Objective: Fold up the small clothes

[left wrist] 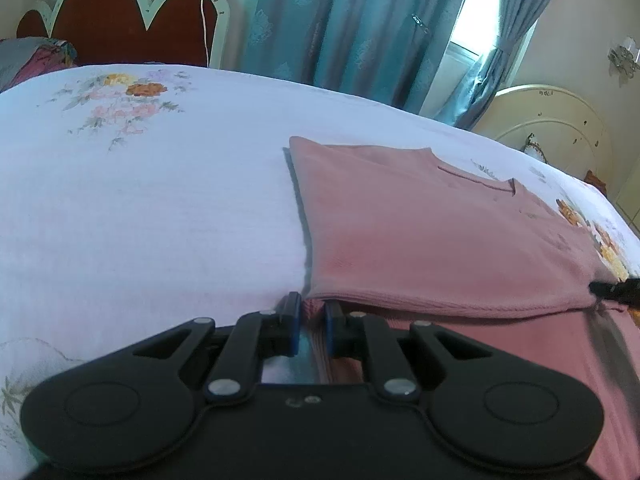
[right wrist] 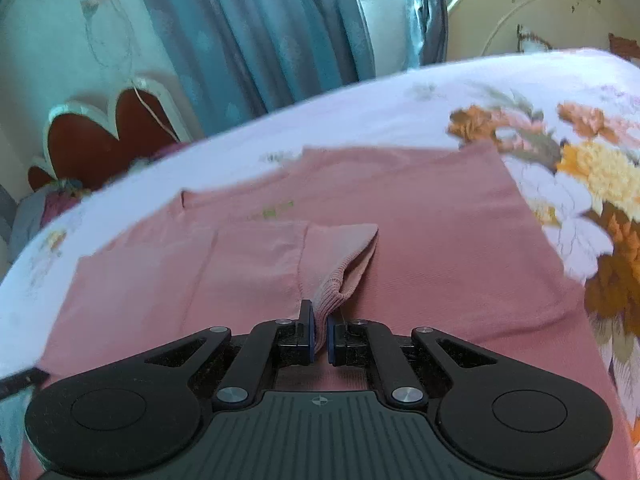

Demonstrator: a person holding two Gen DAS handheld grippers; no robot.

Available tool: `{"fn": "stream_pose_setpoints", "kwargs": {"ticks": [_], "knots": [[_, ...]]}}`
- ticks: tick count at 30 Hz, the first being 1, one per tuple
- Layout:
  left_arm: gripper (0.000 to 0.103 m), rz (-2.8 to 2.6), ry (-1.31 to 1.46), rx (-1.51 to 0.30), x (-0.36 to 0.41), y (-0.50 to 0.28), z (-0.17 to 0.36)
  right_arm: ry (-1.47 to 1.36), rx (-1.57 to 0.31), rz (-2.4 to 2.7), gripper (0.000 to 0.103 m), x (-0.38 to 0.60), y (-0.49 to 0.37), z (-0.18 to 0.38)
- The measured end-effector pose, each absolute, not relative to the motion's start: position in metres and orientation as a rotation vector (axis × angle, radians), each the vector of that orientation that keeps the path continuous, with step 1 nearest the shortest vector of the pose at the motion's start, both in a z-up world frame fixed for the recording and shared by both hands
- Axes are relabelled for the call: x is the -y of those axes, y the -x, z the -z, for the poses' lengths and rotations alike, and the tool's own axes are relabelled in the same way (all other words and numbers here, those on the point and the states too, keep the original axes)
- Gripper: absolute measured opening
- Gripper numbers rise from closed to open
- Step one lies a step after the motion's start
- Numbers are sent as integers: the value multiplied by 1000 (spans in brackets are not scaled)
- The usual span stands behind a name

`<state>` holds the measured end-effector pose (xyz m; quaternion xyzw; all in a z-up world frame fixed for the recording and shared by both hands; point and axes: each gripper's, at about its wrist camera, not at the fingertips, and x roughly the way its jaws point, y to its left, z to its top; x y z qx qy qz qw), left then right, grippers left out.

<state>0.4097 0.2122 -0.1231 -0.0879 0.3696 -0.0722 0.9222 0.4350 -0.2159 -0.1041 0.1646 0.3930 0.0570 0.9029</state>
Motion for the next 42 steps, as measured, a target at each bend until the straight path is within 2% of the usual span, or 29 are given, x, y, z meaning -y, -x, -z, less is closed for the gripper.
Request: {"fn": "stream_pose_setpoints", "kwargs": {"ticks": [2,4,5,6,7,8,10,11,12,14,15,19,25,27,31,34,35,36,41,42], "knots": [[13,161,172,-770,-213,-411,121,-362,-818,-126,5,219,-436,106],[29,173,184,-773,-219,-406,112,-360,-815,-116,6,224,-433,99],[31,160,171,-738,-220,-399,103,-342,-802,-100,14,226,-430,92],[38,153,146,-691,-221,-391,94,-323,-776,-76,42,229,-423,85],[45,151,129,-643,-219,-383,83,-308,-727,-58,55,232,-415,75],[47,155,130,-614,-217,-380,76,-299,-698,-67,59,233,-411,69],[47,205,143,-600,-204,-387,72,-276,-697,-109,59,227,-412,63],[47,231,129,-611,-195,-393,75,-257,-704,-131,50,221,-415,64],[47,249,109,-628,-184,-400,80,-233,-731,-150,32,213,-420,69],[46,266,93,-690,-172,-413,100,-190,-826,-154,21,201,-431,87],[43,246,93,-739,-172,-418,112,-174,-873,-135,19,200,-434,99],[45,260,141,-747,-183,-419,113,-192,-830,-129,19,208,-430,87],[73,310,81,-691,-135,-473,93,-224,-759,-164,19,194,-477,79],[78,338,58,-700,-111,-497,94,-223,-757,-215,19,179,-497,82],[76,371,14,-751,-83,-523,113,-152,-754,-297,19,154,-514,94],[78,273,-34,-751,-110,-528,122,-111,-777,-129,19,177,-519,112],[78,212,-74,-753,-122,-529,123,-150,-771,-121,2,187,-518,113],[78,174,-94,-747,-133,-531,122,-165,-776,-116,0,193,-518,112],[79,125,-7,-707,-161,-547,108,-151,-748,-147,1,175,-526,102],[79,137,4,-697,-159,-549,104,-163,-743,-157,15,171,-528,99]]}}
